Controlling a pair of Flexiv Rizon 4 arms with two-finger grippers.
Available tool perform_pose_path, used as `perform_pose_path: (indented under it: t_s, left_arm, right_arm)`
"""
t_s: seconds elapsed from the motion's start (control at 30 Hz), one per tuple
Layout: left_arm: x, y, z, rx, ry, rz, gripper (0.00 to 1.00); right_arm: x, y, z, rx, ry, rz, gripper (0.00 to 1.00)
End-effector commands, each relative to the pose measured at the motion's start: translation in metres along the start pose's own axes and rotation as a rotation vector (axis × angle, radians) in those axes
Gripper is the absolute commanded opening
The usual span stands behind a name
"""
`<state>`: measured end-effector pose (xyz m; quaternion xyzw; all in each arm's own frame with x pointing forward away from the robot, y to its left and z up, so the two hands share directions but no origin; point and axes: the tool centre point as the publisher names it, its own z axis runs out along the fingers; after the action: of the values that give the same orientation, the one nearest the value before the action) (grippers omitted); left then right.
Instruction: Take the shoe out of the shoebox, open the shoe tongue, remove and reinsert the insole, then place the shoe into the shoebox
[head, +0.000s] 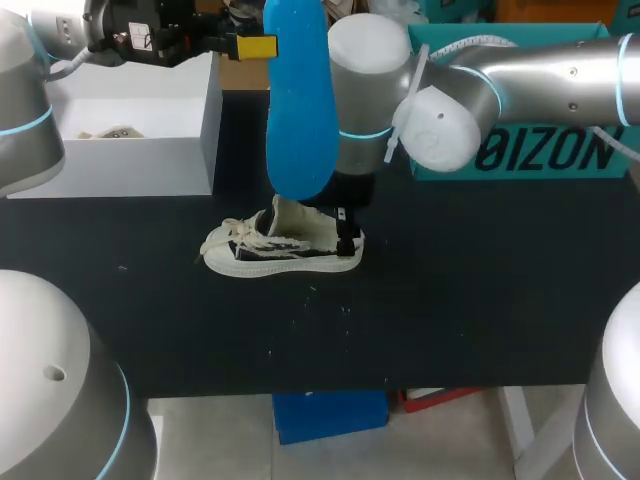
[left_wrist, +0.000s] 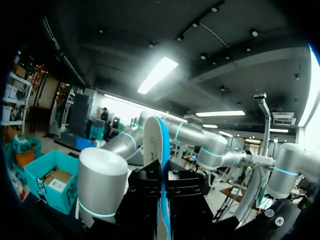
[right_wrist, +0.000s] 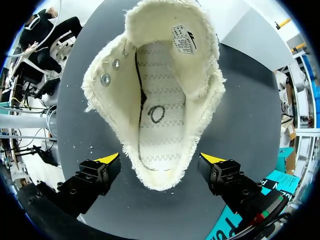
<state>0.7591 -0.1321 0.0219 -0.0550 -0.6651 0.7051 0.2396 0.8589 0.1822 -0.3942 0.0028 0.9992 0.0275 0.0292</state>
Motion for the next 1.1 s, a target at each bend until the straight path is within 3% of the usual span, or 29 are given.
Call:
perform_pose_path:
  t_s: [0.03,0.33,0.63,1.1]
  left_arm:
    - [0.0005,0.0006,0.0005,-0.002,-0.003,0.000,0.00]
    - [0.0005,0.0006,0.0005,-0.002,-0.003,0.000,0.00]
    - [0.0005,0.0006,0.0005,-0.002,-0.003,0.000,0.00]
    - [0.0005,0.0006,0.0005,-0.002,-0.003,0.000,0.00]
  right_arm:
    - [0.0006,0.0006,0.0027,-0.008,0.000,0.002,1.00]
    - [0.0021,-0.0014,0.0021,-0.059,-0.002,0.003,1.00]
    - [0.0022,-0.0068,-0.0008,-0.295,-0.008,-0.015,1.00]
    - [0.0011,-0.0041,-0.0008,-0.557,0.000,-0.073,1.00]
